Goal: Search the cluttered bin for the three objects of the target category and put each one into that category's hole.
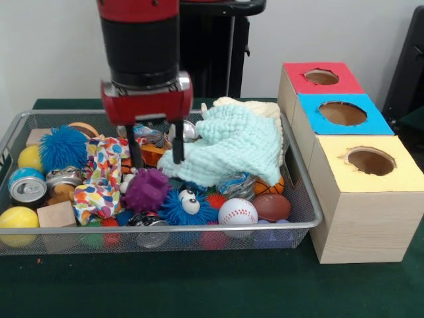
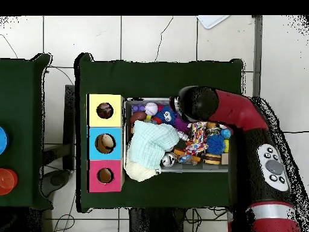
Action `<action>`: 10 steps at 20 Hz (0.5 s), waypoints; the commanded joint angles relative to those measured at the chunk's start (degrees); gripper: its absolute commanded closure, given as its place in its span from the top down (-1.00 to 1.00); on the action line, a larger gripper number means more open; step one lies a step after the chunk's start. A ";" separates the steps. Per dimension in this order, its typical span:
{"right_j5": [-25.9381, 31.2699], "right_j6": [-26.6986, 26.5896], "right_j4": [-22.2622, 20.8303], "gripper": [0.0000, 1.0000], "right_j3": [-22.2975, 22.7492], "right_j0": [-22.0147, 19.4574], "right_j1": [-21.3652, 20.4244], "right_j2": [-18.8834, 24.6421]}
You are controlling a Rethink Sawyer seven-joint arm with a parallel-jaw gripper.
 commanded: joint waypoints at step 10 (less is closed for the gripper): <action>2.51 -13.80 -14.44 1.00 -3.94 0.10 4.49 5.78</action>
